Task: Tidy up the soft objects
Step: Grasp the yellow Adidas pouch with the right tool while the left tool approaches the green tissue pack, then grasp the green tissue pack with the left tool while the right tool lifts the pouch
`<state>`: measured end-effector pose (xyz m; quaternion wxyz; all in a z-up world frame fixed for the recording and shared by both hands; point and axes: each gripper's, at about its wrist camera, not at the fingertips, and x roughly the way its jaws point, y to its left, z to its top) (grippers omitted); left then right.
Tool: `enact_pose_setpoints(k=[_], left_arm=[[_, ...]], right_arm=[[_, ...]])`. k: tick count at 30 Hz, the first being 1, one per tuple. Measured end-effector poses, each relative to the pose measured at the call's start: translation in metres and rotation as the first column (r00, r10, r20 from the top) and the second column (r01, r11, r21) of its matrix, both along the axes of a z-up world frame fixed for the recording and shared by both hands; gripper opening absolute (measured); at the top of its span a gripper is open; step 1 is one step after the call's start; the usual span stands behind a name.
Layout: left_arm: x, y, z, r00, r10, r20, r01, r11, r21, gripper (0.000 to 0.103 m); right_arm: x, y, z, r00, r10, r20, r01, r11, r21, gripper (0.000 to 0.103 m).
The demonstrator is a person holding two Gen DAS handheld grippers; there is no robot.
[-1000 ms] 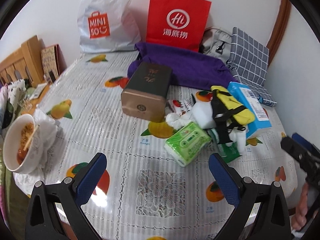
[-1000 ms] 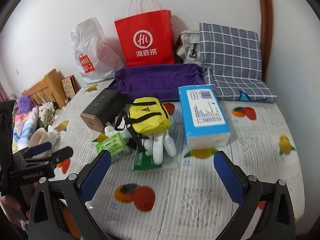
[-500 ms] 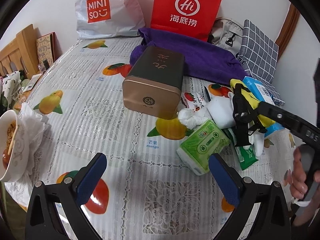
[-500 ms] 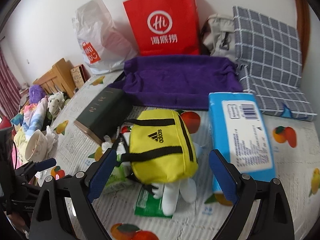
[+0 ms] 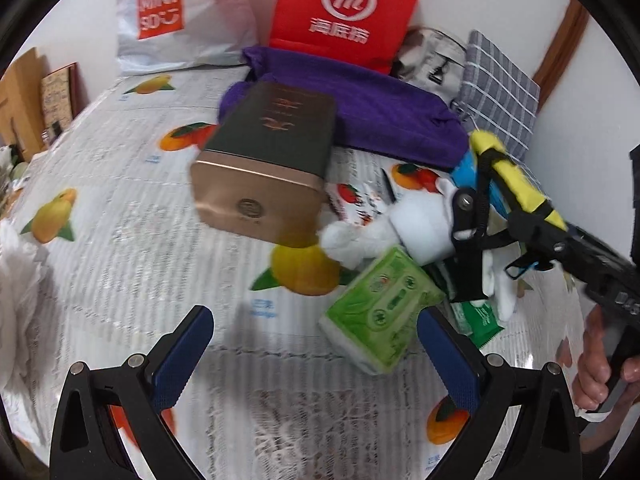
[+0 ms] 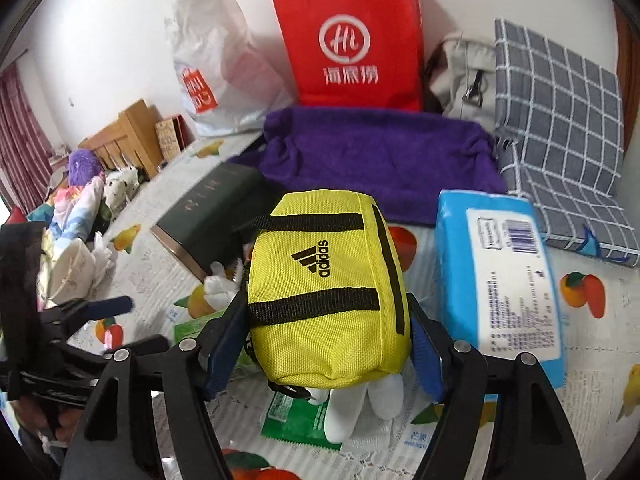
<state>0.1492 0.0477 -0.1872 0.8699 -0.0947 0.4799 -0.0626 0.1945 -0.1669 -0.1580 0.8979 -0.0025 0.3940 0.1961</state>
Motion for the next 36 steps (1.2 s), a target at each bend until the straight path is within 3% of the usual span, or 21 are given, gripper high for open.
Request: enact_pose_setpoints(k=[7, 13, 16, 18, 20, 27, 36], left_arm=[[0.009, -0.023, -0.012, 0.998, -0.057, -0.022, 0.058, 0.998, 0.033, 0.102], [0.014, -0.038, -0.021, 0.997, -0.072, -0.014, 0.072, 0.996, 0.057, 0.102], [0.013, -0.045, -0.023, 0.997, -0.077, 0.001, 0.077, 0.99, 0.115, 0.094], [0.012, -0.05, -0.023, 0.996, -0.087, 0.009, 0.085, 0.986, 0.143, 0.082], [0.009, -0.051, -0.02, 0.995, -0.098, 0.011, 0.096, 0.988, 0.119, 0.067], [-0.003, -0.043, -0.015, 0.998, -0.062, -0.004, 0.062, 0.992, 0.108, 0.059], [-0.016, -0.033, 0.0, 1.0, -0.027, 0.007, 0.026, 0.994, 0.105, 0.059]], right_arm=[[-0.031, -0.024, 0.017, 0.997, -0.045, 0.06, 0.042, 0.997, 0.058, 0.073], [-0.068, -0.056, 0.012, 0.994, -0.09, 0.055, 0.086, 0.994, 0.068, 0.073], [-0.088, -0.071, -0.004, 0.992, -0.122, 0.035, 0.121, 0.992, 0.045, 0.073], [-0.099, -0.082, -0.02, 0.989, -0.148, 0.009, 0.148, 0.989, 0.023, 0.073], [-0.103, -0.09, -0.034, 0.984, -0.176, -0.022, 0.176, 0.984, 0.018, 0.073], [-0.104, -0.115, -0.078, 0.958, -0.27, -0.091, 0.273, 0.962, 0.014, 0.073], [-0.115, -0.109, -0.086, 0.951, -0.309, 0.027, 0.309, 0.951, 0.005, 0.074]])
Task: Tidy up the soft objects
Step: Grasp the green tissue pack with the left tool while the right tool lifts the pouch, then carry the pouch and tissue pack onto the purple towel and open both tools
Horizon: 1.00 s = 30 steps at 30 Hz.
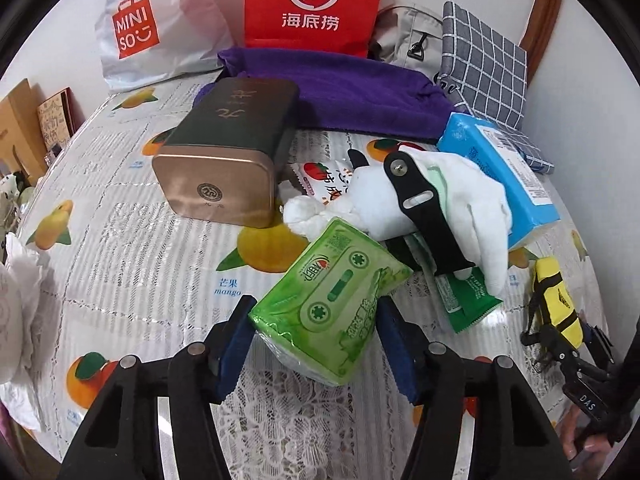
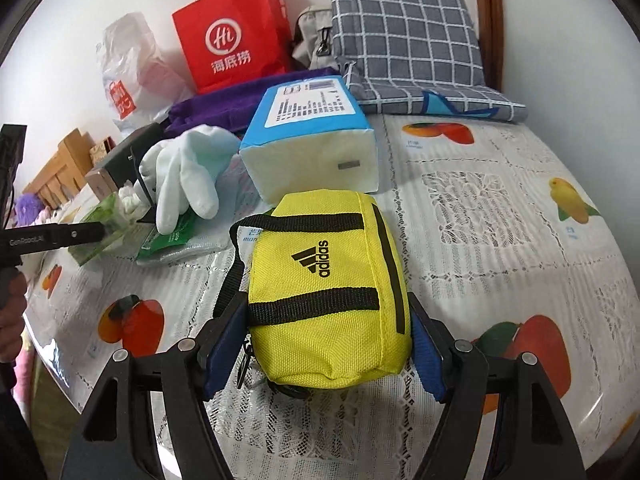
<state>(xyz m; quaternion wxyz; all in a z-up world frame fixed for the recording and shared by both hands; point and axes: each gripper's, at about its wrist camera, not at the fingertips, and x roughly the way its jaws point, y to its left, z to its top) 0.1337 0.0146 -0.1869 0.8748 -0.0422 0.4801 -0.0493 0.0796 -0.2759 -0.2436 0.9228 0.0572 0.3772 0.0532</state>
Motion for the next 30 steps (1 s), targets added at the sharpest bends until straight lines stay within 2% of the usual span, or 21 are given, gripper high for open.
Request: enact_pose_setpoints(k=[5, 10, 13, 17, 22, 25, 27, 28, 29, 30], left_arm=[[-0.006, 0.005, 0.013, 1.0, 0.007, 0.019, -0.007, 1.0, -0.002, 0.058], [-0.008, 0.013, 0.029, 0.999, 0.028, 0.045, -0.028, 1.0, -0.009, 0.058], [-0.005, 0.018, 0.039, 0.997, 0.04, 0.06, -0.04, 0.999, -0.003, 0.058], [0.001, 0.024, 0.047, 0.997, 0.048, 0.065, -0.047, 0.999, -0.017, 0.058], [0.006, 0.027, 0.05, 0.997, 0.051, 0.06, -0.05, 0.998, -0.023, 0.058], [0.009, 0.028, 0.049, 0.997, 0.048, 0.053, -0.047, 0.998, -0.034, 0.058], [0.011, 0.027, 0.048, 0.998, 0.045, 0.047, -0.043, 0.998, -0.039, 0.058], [0.012, 0.027, 0.048, 0.998, 0.042, 0.044, -0.04, 0.998, -0.044, 0.058], [0.012, 0.026, 0.047, 0.998, 0.039, 0.042, -0.037, 0.998, -0.047, 0.058], [0.013, 0.026, 0.047, 0.999, 0.034, 0.041, -0.032, 0.998, -0.049, 0.058]], right_arm=[[-0.006, -0.003, 0.001, 1.0, -0.018, -0.013, 0.019, 1.0, 0.013, 0.073], [-0.009, -0.006, 0.014, 0.999, -0.017, -0.027, 0.019, 0.997, 0.07, 0.072], [-0.01, -0.003, 0.032, 1.0, -0.011, -0.008, 0.012, 0.998, 0.061, 0.061], [-0.004, 0.0, 0.05, 1.0, 0.011, 0.011, -0.011, 0.997, 0.072, 0.055], [0.009, 0.002, 0.033, 0.997, 0.027, -0.071, -0.024, 0.999, 0.045, 0.052], [0.012, 0.003, 0.021, 0.989, 0.055, -0.136, -0.046, 0.997, 0.062, 0.056], [0.012, 0.005, 0.021, 0.988, 0.067, -0.137, -0.058, 0.996, 0.067, 0.067], [0.012, 0.007, 0.021, 0.988, 0.077, -0.131, -0.067, 0.995, 0.078, 0.081], [0.013, 0.008, 0.021, 0.988, 0.081, -0.132, -0.07, 0.994, 0.086, 0.088], [0.014, 0.01, 0.019, 0.987, 0.082, -0.135, -0.069, 0.993, 0.093, 0.088]])
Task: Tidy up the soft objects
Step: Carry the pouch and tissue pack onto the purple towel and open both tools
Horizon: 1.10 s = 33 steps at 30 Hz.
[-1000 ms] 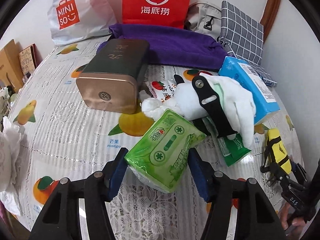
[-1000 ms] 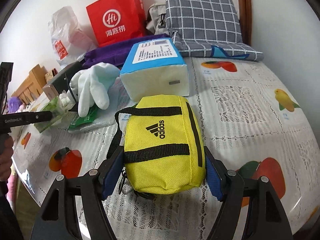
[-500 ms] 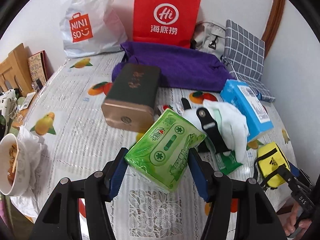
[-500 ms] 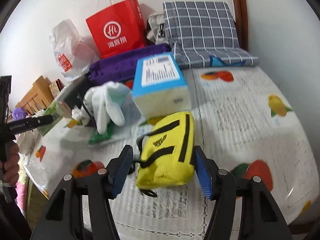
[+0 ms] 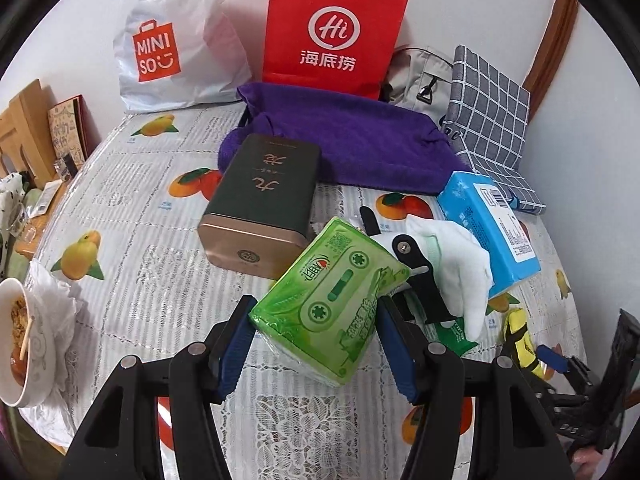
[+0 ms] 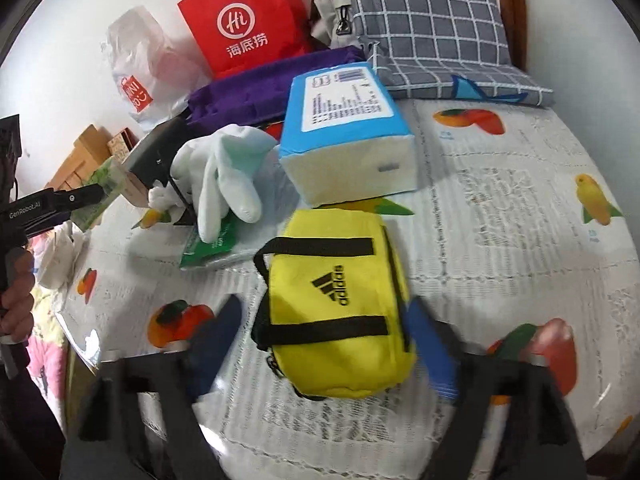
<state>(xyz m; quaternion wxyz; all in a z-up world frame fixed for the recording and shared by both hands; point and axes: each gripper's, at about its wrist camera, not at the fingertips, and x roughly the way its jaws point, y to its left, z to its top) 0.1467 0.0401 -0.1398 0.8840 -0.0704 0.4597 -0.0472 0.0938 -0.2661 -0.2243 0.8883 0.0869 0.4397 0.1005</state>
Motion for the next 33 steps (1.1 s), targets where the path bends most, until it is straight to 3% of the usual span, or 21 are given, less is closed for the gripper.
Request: enact_pose_setpoints(k=[3, 4, 5, 8, 18, 23, 33], left_arm=[[0.002, -0.001, 0.0, 1.0, -0.001, -0.004, 0.001, 1.0, 0.0, 0.058], [0.002, -0.001, 0.0, 1.0, -0.002, -0.006, 0.002, 1.0, -0.002, 0.058], [0.003, -0.001, 0.0, 1.0, -0.002, -0.007, 0.002, 1.0, -0.004, 0.059], [0.006, 0.0, 0.0, 1.0, 0.0, -0.008, 0.0, 1.0, -0.004, 0.058], [0.022, 0.0, 0.013, 1.0, -0.006, 0.013, 0.007, 1.0, -0.01, 0.058], [0.036, 0.0, 0.018, 1.0, 0.001, 0.016, -0.001, 1.0, -0.002, 0.058], [0.065, 0.002, 0.031, 0.999, 0.004, 0.036, -0.005, 1.0, 0.015, 0.058]], right_arm=[[0.004, 0.007, -0.006, 1.0, -0.016, 0.013, 0.017, 0.999, -0.043, 0.079], [0.006, 0.011, -0.009, 1.0, -0.02, 0.001, 0.02, 0.997, -0.08, 0.064], [0.007, 0.012, -0.01, 1.0, -0.024, 0.002, 0.024, 0.994, -0.106, 0.06], [0.006, 0.007, -0.002, 1.0, -0.013, 0.012, 0.014, 0.997, -0.073, 0.05], [0.004, 0.0, 0.046, 0.997, -0.003, 0.081, 0.006, 0.999, -0.038, 0.041], [0.017, 0.002, 0.072, 0.992, 0.022, 0.122, -0.02, 1.0, -0.014, 0.02], [0.052, 0.008, 0.106, 0.982, 0.05, 0.184, -0.057, 0.998, 0.03, 0.015]])
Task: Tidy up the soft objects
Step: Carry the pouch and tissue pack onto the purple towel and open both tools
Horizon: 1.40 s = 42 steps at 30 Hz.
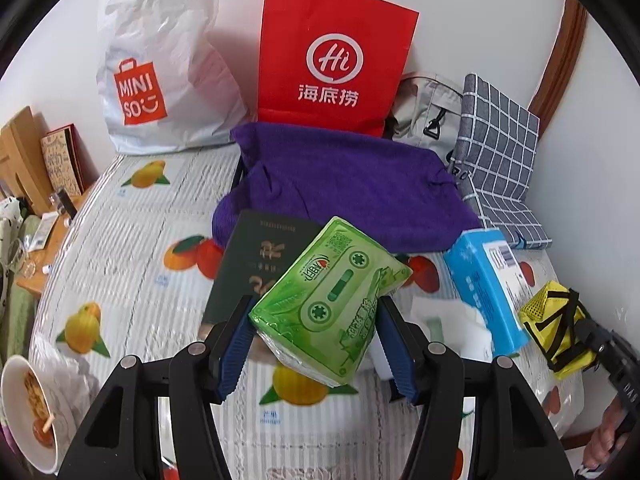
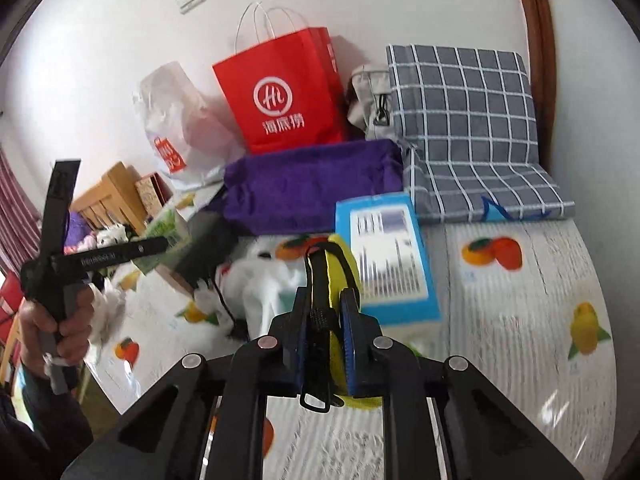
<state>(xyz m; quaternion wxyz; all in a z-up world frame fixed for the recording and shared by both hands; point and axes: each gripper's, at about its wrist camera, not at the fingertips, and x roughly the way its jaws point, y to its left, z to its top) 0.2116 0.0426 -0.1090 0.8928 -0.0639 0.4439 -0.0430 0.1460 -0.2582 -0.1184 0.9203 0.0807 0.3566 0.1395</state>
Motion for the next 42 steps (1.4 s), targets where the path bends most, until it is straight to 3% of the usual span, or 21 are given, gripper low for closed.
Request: enact_pose_setpoints(k=[12, 25, 34, 42], left_arm=[[0.05, 0.0, 0.0, 0.999, 0.033, -0.016, -0.032, 0.999, 0.025, 0.058], [0.114, 0.005, -0.008, 0.996, 0.076, -0.041, -0.076, 0.997, 0.013, 0.058], [0.171, 0.009, -0.015, 0.993, 0.083, -0.083, -0.082, 0.996, 0.016, 0.058], [0.224, 0.007, -0.04, 0.986, 0.11, -0.128, -0.108, 0.994, 0.018, 0.058]], right_arm=[[0.065, 0.008, 0.034, 0.998, 0.011, 0.07, -0.014, 0.999, 0.045, 0.015], [0.165, 0.019, 0.03, 0.998, -0.051, 0.029, 0.05, 0.998, 0.041, 0.015], [0.23, 0.028, 0.022, 0.999, -0.04, 0.011, 0.039, 0.997, 0.068, 0.015], [0.276, 0.041, 0.007, 1.0, -0.015, 0.014, 0.014, 0.999, 0.052, 0.015]])
